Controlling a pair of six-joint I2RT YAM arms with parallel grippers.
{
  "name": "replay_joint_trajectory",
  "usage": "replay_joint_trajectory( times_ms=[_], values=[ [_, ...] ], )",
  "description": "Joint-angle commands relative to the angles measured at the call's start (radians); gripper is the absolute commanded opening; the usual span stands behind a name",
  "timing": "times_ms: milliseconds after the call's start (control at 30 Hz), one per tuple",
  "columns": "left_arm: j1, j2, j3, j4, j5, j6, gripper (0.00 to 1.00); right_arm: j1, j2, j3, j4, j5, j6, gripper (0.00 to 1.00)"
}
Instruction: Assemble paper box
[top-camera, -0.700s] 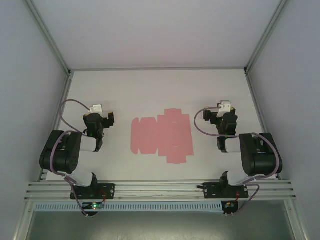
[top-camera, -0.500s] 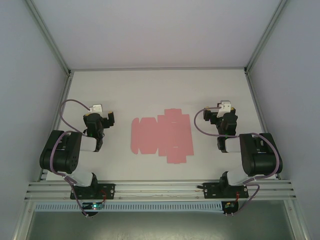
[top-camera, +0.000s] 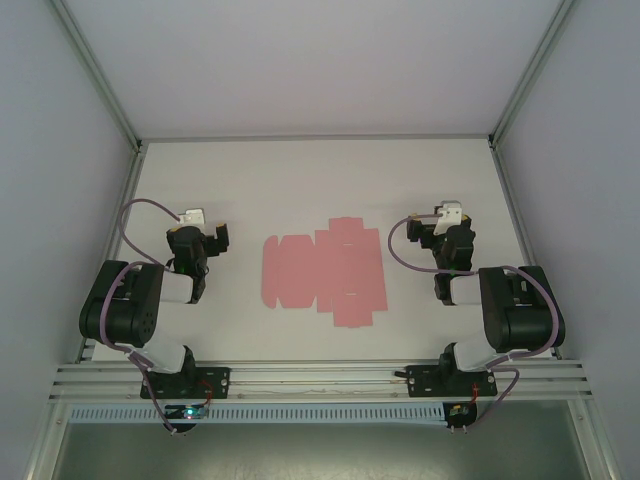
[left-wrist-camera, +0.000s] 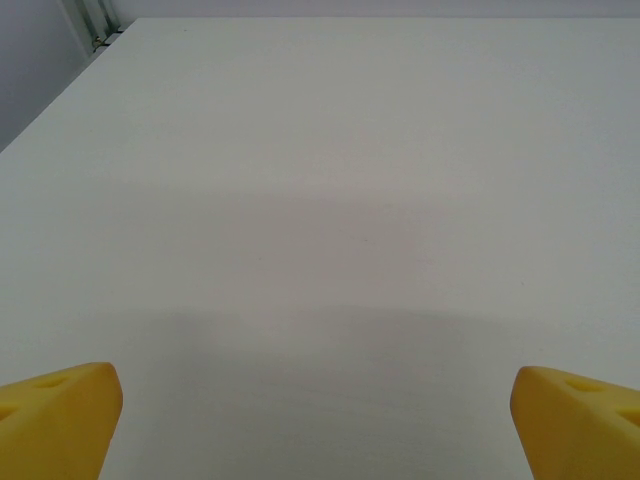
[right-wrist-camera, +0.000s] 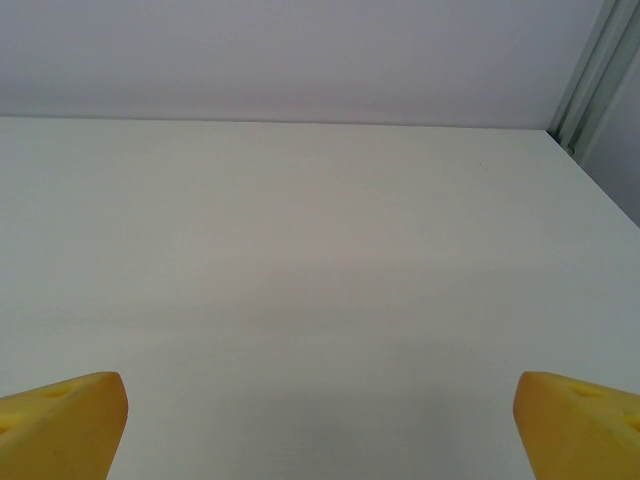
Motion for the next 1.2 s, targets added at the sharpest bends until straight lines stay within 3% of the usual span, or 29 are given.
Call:
replay_joint_trajectory(
  times_ms=[0,333,400,433,500,567,700,800,967,1167],
  values=[
    [0.005,-0.020,0.018,0.011,0.021,0.001,1.00,-0.004,-0.006,0.001,0.013,-0.002,0.024,0.98],
    [0.008,-0.020,0.022,0.001,0.042,0.004,1.00,-0.002,-0.006,0.003,0.013,-0.005,0.017,0.98],
    [0.016,-0.025,0.042,-0.032,0.098,0.014,1.00,0.002,-0.022,0.021,-0.025,-0.006,0.010,0.98],
    [0.016,-0.051,0.063,-0.086,0.091,0.015,1.00,0.005,-0.042,0.041,-0.071,0.008,0.012,0.98],
    [0.015,-0.153,0.163,-0.365,0.004,-0.019,1.00,0.020,-0.113,0.110,-0.254,0.063,0.010,0.98],
    [0.017,-0.247,0.241,-0.567,-0.052,-0.116,1.00,0.044,-0.178,0.189,-0.451,0.130,0.028,0.98],
    [0.006,-0.377,0.317,-0.824,0.195,-0.292,1.00,0.133,-0.244,0.364,-0.868,0.165,0.209,0.93],
    [-0.044,-0.394,0.348,-0.965,0.352,-0.399,1.00,0.217,-0.207,0.444,-1.074,0.029,0.312,0.87],
    [-0.201,-0.316,0.385,-1.109,0.379,-0.469,1.00,0.340,-0.081,0.499,-1.122,-0.179,0.377,0.73],
    [-0.290,-0.109,0.430,-1.104,0.558,-0.547,1.00,0.391,0.099,0.539,-1.152,-0.149,0.453,0.59]
  ],
)
